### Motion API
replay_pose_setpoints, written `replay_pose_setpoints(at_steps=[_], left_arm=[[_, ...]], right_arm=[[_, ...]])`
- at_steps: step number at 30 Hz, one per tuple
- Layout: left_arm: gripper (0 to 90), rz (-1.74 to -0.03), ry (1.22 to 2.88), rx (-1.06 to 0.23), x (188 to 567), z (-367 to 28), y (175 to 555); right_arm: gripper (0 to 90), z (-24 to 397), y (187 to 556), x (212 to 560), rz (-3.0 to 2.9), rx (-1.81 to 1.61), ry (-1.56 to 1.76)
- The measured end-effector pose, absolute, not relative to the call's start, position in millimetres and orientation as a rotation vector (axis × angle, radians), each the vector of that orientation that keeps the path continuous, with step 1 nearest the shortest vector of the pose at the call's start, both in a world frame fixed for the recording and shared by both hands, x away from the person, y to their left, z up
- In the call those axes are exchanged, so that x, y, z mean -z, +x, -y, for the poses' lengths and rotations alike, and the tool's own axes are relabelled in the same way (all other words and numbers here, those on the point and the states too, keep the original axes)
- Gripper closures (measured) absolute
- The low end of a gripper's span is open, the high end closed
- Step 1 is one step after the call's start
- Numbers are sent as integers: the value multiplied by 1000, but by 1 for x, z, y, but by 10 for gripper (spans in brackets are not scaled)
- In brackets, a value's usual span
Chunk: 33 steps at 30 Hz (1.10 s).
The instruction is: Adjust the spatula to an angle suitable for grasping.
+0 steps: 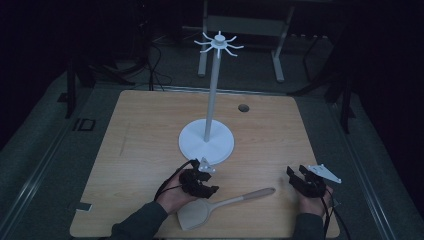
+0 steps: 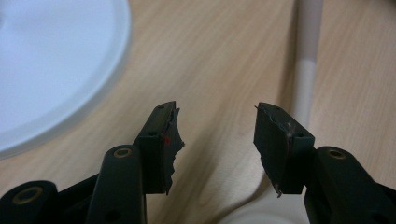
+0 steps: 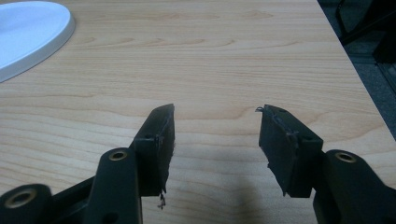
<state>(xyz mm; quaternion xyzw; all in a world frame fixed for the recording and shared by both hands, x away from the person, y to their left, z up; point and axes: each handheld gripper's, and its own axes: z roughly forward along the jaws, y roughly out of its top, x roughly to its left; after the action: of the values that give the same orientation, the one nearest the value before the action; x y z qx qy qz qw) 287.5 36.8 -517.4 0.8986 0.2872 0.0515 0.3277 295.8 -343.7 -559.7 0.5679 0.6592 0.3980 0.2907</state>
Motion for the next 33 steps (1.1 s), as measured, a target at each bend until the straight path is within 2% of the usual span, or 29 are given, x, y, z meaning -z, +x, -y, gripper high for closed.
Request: replay_pose_setpoints(at_steps=[10,20,28,33], left_arm=[[524,-655,2453,-97,530,-19,275],[549,-589,2470,-58,531,-6,268],[755,-487,2563,-68,536,1,266],[773,-457,2602,-87,534,-7,271]], right_arm=[[446,344,296,561,-1757,-1058,1517],[442,344,297,562,-1753,-1052,1523],[436,345,296,562,-1747,-1052,1526],[434,345,296,562,-1745,-1050,1528]])
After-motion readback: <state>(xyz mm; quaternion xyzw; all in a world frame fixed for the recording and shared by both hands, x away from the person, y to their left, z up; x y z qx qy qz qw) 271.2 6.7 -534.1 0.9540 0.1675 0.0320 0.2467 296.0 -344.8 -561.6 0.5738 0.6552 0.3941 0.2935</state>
